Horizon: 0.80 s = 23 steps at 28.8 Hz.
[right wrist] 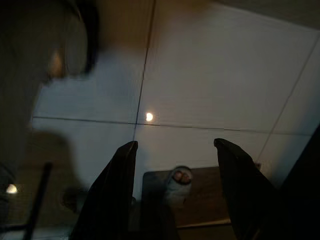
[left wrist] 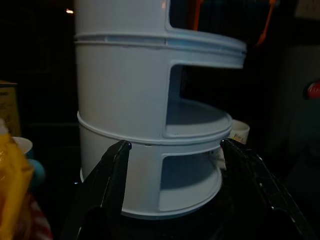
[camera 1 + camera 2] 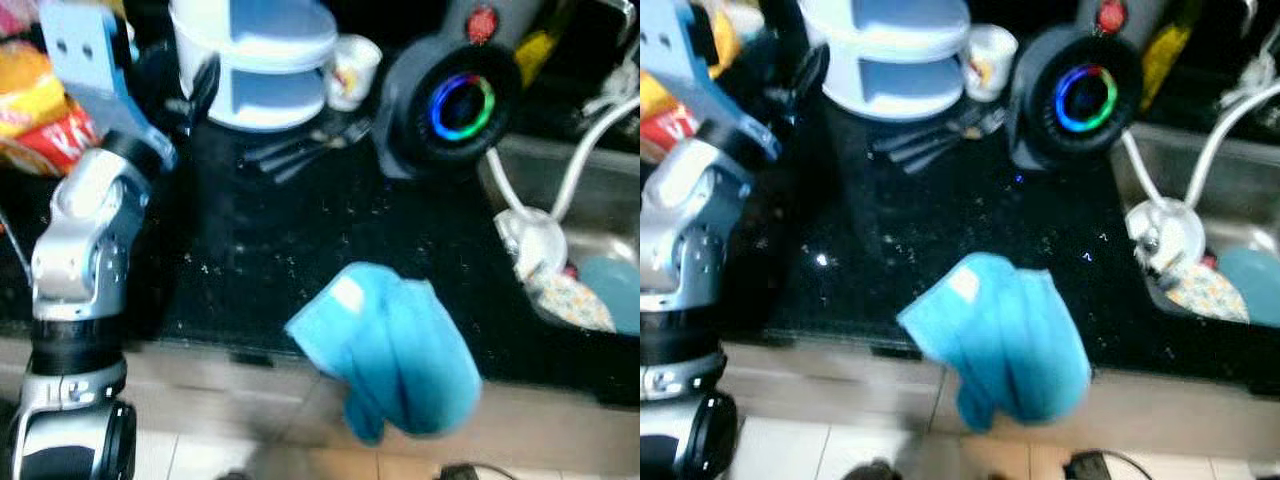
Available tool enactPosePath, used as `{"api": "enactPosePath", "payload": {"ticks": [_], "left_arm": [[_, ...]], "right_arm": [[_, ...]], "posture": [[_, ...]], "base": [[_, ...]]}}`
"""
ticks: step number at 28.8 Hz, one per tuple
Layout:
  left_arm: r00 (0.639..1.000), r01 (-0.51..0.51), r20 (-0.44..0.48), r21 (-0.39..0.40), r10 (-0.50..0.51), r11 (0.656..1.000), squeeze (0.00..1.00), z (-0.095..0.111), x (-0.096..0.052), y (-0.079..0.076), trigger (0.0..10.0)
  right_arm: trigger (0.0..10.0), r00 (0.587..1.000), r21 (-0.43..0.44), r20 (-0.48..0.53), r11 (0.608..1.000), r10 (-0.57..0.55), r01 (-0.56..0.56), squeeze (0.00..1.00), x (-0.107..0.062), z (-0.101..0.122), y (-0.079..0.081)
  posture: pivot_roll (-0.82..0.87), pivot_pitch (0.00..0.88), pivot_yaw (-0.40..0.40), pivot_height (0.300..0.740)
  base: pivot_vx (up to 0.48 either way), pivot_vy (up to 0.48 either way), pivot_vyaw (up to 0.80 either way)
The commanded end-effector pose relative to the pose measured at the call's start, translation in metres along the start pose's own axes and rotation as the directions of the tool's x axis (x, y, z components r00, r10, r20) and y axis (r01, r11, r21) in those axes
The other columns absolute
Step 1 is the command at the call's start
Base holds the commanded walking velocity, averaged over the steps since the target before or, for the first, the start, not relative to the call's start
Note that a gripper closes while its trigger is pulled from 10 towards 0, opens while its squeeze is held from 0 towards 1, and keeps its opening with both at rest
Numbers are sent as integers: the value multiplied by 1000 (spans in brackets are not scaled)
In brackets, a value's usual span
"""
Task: Kitchen organization
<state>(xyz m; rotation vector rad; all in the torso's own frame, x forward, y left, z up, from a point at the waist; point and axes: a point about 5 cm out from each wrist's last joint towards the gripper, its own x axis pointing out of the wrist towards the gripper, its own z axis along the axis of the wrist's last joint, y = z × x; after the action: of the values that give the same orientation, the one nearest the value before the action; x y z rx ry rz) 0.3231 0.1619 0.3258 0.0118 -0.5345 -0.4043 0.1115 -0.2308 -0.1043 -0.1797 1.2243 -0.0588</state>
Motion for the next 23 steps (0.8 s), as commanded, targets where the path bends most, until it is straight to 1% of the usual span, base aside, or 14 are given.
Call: {"api": "enactPosePath", "payload": {"ticks": [1,3,4,7,10,12,13,14,17,18,19,20,22,23], "left_arm": [[999,37,7,2,-37,999,0,1,0,-9,10000],[999,52,7,-4,-52,999,0,1,0,-11,10000],[997,78,-1,-1,-78,997,0,1,-1,-15,10000],[995,102,-12,-3,-102,995,0,0,-1,-19,10000],[994,112,-14,1,-112,994,0,-1,0,-21,10000],[987,161,-29,-1,-161,987,0,-1,0,-24,10000],[987,161,-29,-1,-161,987,0,-1,0,-24,10000],[983,181,-32,-9,-181,983,0,-2,1,-24,10000],[973,224,-58,-1,-224,975,0,-3,3,-22,10000],[973,224,-58,-1,-224,975,0,-3,3,-22,10000],[965,251,-76,-1,-250,968,0,-5,4,-21,10000],[936,331,-113,-48,-334,942,0,-10,4,-21,10000],[936,331,-113,-48,-334,942,0,-10,4,-21,10000],[921,363,-125,-75,-370,929,0,-11,4,-21,10000]], "right_arm": [[10000,999,9,-50,1000,-13,14,0,-2,-16,-5],[10000,999,7,-52,1000,-10,11,0,-2,-17,-4],[10000,999,6,-53,1000,-9,9,0,-2,-17,-4],[10000,999,5,-54,1000,-7,7,0,-2,-17,-3],[10000,998,3,-54,1000,-7,7,0,-2,-17,-3],[10000,998,2,-56,1000,-7,7,0,-2,-18,-3],[10000,998,2,-56,1000,-7,7,0,-2,-18,-3],[10000,998,1,-57,1000,-6,6,0,-2,-18,-3],[10000,998,-1,-63,1000,0,0,0,-2,-19,-2],[10000,998,-1,-63,1000,0,0,0,-2,-19,-2],[10000,998,-2,-65,1000,3,-3,0,-2,-20,-2],[10000,997,-5,-70,1000,10,-10,0,-2,-21,-1],[10000,997,-5,-70,1000,10,-10,0,-2,-21,-1],[10000,997,-7,-71,1000,13,-13,0,-2,-22,-1]], "posture": [[136,171,-66,740],[137,173,-65,740],[138,171,-67,740],[138,171,-67,740],[139,169,-66,740],[138,166,-68,740],[138,166,-68,740],[137,165,-68,740],[134,164,-68,740],[134,164,-68,740],[135,164,-69,740],[135,165,-70,740],[135,165,-70,740],[135,165,-70,740]], "base": [[0,0,0],[0,0,0],[0,0,0],[0,-304,0],[0,-464,0],[0,0,0],[0,0,0],[0,0,0],[0,0,0],[0,0,0],[0,0,0],[0,0,0],[0,0,0],[0,0,0]]}}
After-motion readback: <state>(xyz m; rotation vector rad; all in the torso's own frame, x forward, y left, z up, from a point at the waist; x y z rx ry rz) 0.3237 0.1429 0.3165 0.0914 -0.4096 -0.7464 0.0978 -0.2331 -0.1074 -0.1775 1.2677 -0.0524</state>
